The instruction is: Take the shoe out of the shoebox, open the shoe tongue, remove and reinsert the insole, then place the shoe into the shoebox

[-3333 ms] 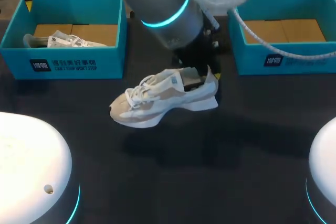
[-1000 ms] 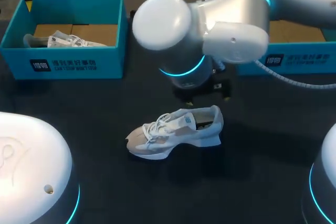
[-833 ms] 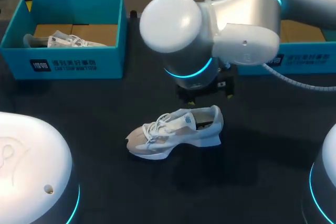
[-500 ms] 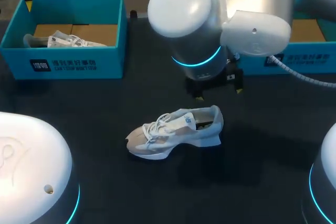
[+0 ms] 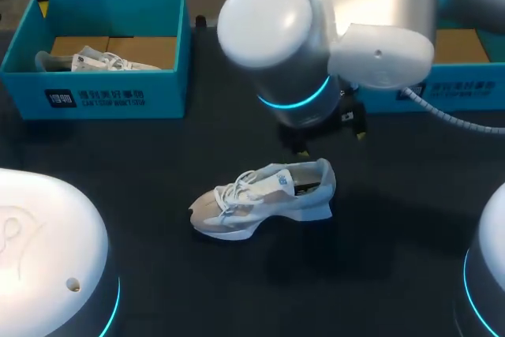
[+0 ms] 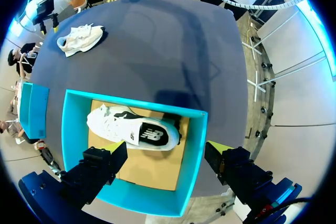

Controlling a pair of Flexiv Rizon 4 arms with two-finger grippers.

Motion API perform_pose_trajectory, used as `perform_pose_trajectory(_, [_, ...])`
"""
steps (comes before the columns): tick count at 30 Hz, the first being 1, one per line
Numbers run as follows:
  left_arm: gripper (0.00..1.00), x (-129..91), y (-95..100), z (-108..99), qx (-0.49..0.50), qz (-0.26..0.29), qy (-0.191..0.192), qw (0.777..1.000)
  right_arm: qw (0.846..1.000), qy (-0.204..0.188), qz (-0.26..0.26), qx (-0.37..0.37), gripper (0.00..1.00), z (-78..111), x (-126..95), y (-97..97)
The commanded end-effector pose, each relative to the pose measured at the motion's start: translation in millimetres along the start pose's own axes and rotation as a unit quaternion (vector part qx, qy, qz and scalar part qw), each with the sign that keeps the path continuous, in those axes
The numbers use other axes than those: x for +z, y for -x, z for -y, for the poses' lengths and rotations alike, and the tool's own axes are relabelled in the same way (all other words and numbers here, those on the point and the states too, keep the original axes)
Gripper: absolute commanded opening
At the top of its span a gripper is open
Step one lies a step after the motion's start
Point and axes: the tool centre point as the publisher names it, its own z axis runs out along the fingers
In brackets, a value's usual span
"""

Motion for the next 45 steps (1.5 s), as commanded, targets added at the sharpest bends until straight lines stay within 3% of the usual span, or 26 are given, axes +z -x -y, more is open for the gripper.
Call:
perform_pose_trajectory(1, [1.00,-0.4,-0.3,-0.4,0.000,-0.001,0.000,1.000,0.996,0.038,-0.021,-0.076,1.00,7.8,-1.5,9.1])
perform_pose_trajectory(13, [1.00,-0.4,-0.3,-0.4,0.000,-0.001,0.000,1.000,0.976,0.107,-0.061,-0.182,1.00,12.1,-4.7,14.0])
perform_pose_trajectory(27, [1.00,-0.4,-0.3,-0.4,0.000,-0.001,0.000,1.000,0.958,0.108,-0.072,-0.257,1.00,5.2,-6.8,19.1])
perform_pose_trajectory(45, [1.00,-0.4,-0.3,-0.4,0.000,-0.001,0.000,1.000,0.960,0.104,-0.072,-0.252,1.00,3.9,-5.2,19.0])
